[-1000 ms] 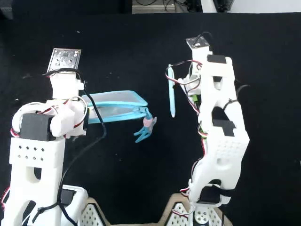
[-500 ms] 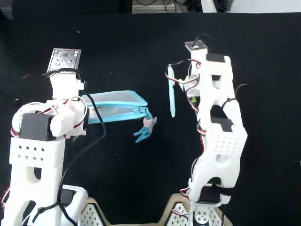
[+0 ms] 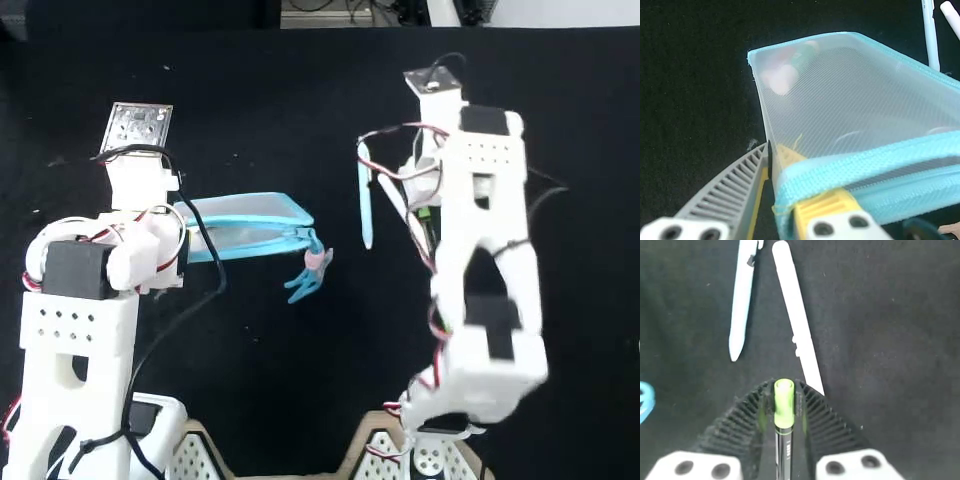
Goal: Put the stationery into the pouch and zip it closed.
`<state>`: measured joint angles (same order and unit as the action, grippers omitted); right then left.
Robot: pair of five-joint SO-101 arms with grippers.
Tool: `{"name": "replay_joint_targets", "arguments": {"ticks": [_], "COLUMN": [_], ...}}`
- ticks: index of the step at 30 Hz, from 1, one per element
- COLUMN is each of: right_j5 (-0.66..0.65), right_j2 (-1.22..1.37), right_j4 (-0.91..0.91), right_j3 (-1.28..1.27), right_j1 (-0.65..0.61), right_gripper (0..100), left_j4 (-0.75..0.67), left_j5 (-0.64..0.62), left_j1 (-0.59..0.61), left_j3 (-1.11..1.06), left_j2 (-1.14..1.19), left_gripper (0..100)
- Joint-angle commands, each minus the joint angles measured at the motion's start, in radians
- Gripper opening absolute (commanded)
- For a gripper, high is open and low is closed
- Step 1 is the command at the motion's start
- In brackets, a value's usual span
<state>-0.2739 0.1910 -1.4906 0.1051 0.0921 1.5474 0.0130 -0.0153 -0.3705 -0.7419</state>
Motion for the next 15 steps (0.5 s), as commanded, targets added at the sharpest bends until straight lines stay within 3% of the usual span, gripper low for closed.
{"name": "replay_joint_targets", "arguments": {"ticks": [1,10,15], "right_j5": [-0.003,0.074,0.157], "right_j2": [-0.297,-0.802,-1.078], "right_j4": [0.002,0.008,0.114], "right_j3": [-0.087,-0.260,-0.395], "right_j1": [-0.055,-0.227,-0.310], "right_gripper": [1.1,1.1,1.1], "left_j4": [0.000,0.000,0.000], "left_j5": [0.003,0.003,0.003], "left_j1": [-0.002,-0.002,-0.002], "left_j3": [0.010,0.010,0.010], "left_j2": [0.009,0.009,0.009], "left_gripper": [3,3,3]}}
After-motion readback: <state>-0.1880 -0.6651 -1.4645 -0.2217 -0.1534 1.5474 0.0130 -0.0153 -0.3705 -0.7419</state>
